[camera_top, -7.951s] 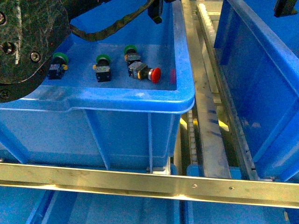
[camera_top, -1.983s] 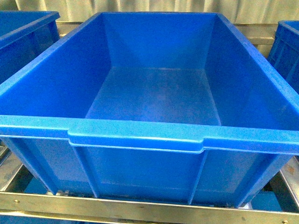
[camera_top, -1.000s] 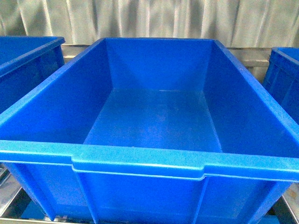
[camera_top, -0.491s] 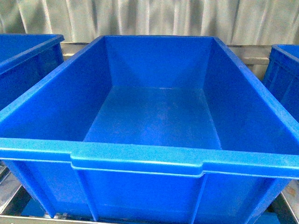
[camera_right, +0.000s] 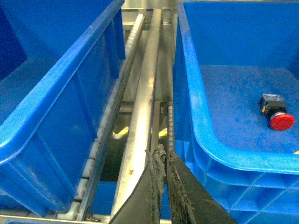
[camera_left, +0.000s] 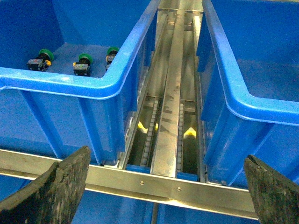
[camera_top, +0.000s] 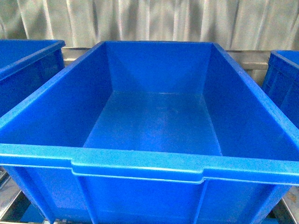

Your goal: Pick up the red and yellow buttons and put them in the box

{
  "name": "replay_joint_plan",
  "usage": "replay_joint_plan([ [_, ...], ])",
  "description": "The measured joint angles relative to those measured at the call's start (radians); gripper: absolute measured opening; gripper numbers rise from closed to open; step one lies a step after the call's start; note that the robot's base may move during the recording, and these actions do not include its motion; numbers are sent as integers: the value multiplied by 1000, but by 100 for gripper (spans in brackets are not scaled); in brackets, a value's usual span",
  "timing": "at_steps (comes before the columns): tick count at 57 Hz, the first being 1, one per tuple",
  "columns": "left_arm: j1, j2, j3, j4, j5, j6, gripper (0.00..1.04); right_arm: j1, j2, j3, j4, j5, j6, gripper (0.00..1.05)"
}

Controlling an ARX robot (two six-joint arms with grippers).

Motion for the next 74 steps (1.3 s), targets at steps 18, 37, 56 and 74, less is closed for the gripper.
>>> replay_joint_plan([
  [18,0,0,0,0,0,0,97,0,-79,-26,-25,0,0,4],
  [37,0,0,0,0,0,0,97,0,-174,-26,-123,0,0,4],
  [56,0,0,0,0,0,0,97,1,-313,-26,-262,0,0,4],
  [74,0,0,0,0,0,0,97,1,-314,-26,-262,0,-2,58],
])
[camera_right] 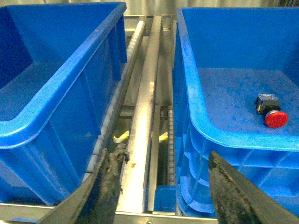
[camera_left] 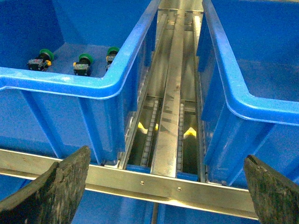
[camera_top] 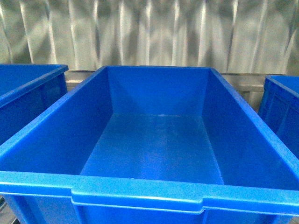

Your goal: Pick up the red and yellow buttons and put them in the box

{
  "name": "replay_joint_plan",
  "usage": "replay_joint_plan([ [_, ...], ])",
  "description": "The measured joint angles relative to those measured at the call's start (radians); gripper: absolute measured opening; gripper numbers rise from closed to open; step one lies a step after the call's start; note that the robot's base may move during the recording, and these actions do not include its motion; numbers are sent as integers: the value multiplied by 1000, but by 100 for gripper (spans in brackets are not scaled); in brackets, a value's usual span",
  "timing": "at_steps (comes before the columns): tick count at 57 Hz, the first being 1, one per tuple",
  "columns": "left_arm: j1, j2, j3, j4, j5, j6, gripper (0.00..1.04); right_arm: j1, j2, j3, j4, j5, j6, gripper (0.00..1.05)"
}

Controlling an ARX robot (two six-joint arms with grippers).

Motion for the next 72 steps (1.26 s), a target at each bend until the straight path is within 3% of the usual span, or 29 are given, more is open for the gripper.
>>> replay_joint_plan([
  [16,0,0,0,0,0,0,97,0,0,0,0,0,0,100],
  [72,0,0,0,0,0,0,97,0,0,0,0,0,0,99],
])
